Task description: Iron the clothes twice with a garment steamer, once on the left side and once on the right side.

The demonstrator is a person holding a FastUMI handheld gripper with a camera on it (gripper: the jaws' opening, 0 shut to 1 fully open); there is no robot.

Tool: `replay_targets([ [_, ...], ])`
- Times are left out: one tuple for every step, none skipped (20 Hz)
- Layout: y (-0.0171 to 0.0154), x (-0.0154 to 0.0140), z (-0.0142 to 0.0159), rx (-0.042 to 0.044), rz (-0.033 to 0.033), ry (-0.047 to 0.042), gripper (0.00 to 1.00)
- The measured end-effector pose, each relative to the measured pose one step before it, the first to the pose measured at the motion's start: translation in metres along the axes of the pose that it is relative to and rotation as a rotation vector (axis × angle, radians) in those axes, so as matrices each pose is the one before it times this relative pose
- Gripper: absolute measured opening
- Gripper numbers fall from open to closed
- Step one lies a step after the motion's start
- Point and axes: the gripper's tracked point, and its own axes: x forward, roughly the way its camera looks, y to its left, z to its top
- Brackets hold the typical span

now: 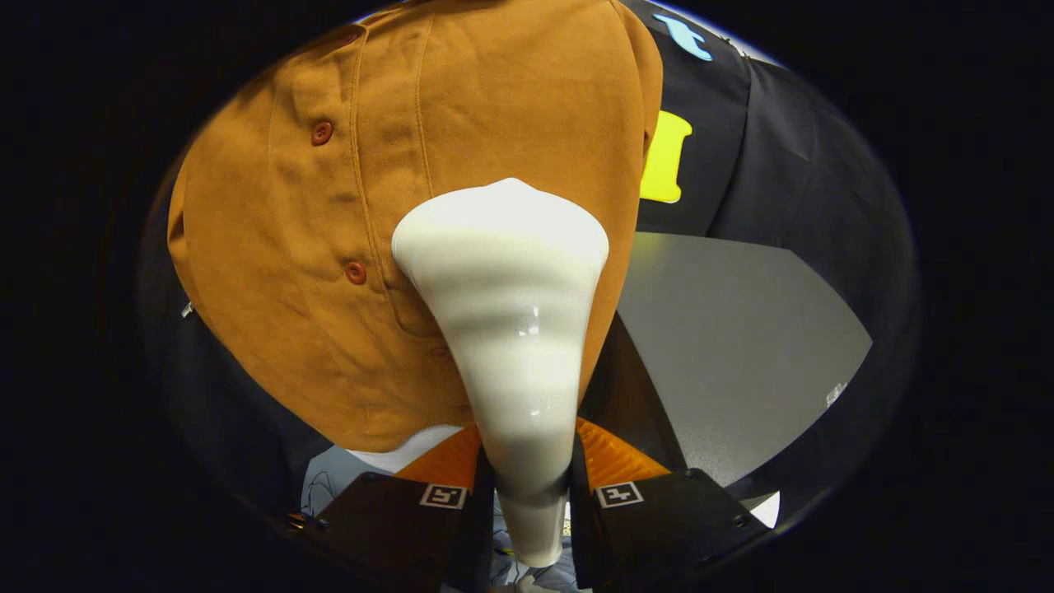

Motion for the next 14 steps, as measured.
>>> replay_targets([
  [-0.00018,-0.00075,-0.00132,0.00627,0.00549,0.00206,0.42],
  [-0.00303,-0.00120,-0.00441,0.00656,0.00125,-0.00161,0.42],
  [-0.00212,-0.00445,0.00042,0.00508,-0.00104,-0.00650,0.42],
  [-0.00352,-0.00623,0.00375,0.00428,0.00000,-0.01156,0.42],
  [-0.00206,-0.00601,0.00612,0.00248,0.00121,-0.01723,0.42],
  [0.00021,-0.00660,0.00697,0.00052,-0.00101,-0.02163,0.42],
  [-0.00036,-0.00650,0.00817,0.00103,-0.00022,-0.02420,0.42],
  [0.00196,-0.00639,0.00722,0.00050,0.00407,-0.02426,0.42],
  [0.00305,-0.00623,0.00872,-0.00375,0.00602,-0.02347,0.42],
  [0.00465,-0.00697,0.01116,-0.00740,0.00992,-0.02647,0.42],
  [0.00698,-0.00638,0.00985,-0.01109,0.01280,-0.02707,0.42],
  [0.00919,-0.00627,0.01054,-0.01431,0.01347,-0.02494,0.42],
  [0.00935,-0.00586,0.00924,-0.01310,0.01732,-0.02769,0.42],
  [0.01087,-0.00297,0.01027,-0.01221,0.02097,-0.02768,0.42],
])
